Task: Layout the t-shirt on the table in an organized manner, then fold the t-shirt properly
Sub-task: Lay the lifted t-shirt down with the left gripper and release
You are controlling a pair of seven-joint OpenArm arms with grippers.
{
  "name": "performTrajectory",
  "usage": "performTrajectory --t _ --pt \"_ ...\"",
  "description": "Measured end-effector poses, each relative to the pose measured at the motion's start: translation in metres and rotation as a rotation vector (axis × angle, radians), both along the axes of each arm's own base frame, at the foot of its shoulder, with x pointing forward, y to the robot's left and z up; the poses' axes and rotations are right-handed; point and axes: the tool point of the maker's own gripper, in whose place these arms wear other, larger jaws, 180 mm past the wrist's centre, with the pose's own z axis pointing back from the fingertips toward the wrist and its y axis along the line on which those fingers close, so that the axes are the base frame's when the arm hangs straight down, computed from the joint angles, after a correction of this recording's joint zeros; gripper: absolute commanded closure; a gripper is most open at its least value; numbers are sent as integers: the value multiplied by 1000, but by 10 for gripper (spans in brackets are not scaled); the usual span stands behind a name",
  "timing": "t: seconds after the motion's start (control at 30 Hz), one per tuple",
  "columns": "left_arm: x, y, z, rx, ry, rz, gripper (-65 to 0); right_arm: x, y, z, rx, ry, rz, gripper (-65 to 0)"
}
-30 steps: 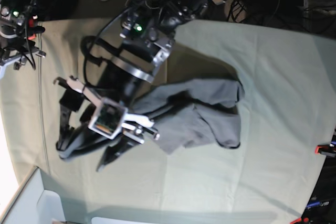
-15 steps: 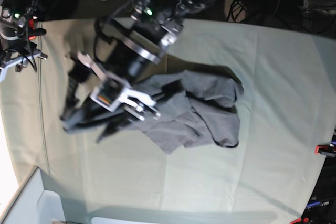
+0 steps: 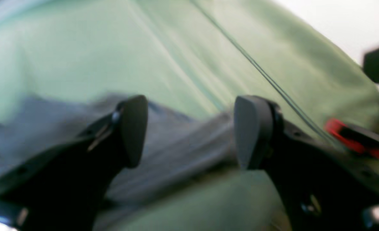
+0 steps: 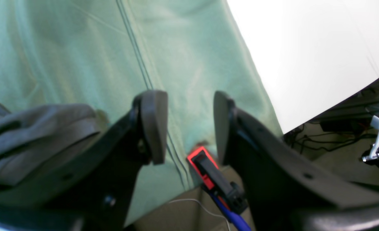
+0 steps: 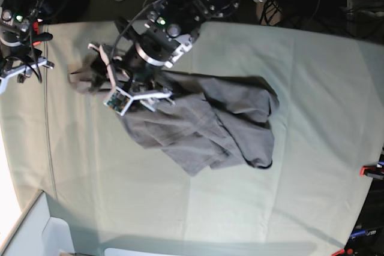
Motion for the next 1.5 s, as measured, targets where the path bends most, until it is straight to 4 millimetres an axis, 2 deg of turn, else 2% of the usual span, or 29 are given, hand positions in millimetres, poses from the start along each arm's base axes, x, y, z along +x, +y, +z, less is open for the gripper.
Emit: performTrajectory --t 0.1,0.17,0.3,0.37,0.5,0.6,0.73,0.83,1.03,1.27,1.5 --pt "5 8 -3 -64 64 35 -412 1 0 0 0 -2 0 -244" --pt "28 35 4 -104 26 128 -412 3 -1 2 1 -7 -3 -244" --pt "89 109 35 -180 -113 378 -412 5 0 3 1 -15 -1 -244" --pt "112 151 41 -188 -155 499 -412 6 3 1 5 -9 8 -244" --pt "154 234 30 -157 -158 735 -412 12 14 -1 23 -12 39 -244" --pt "173 264 17 -113 -147 806 -412 14 19 -2 21 -7 55 -244" --pt "186 267 -20 -65 -43 818 -412 19 30 -6 41 -8 83 -244" --pt "189 264 -38 -90 22 842 -412 19 30 -5 35 -6 87 -244" --pt "178 268 -78 -105 160 874 -409 26 31 -1 35 -27 89 -244" --pt "173 270 -101 -91 227 892 -408 24 31 -3 37 -18 89 -244" --pt "183 261 -103 -94 249 889 -401 24 30 -3 36 -17 89 -244"
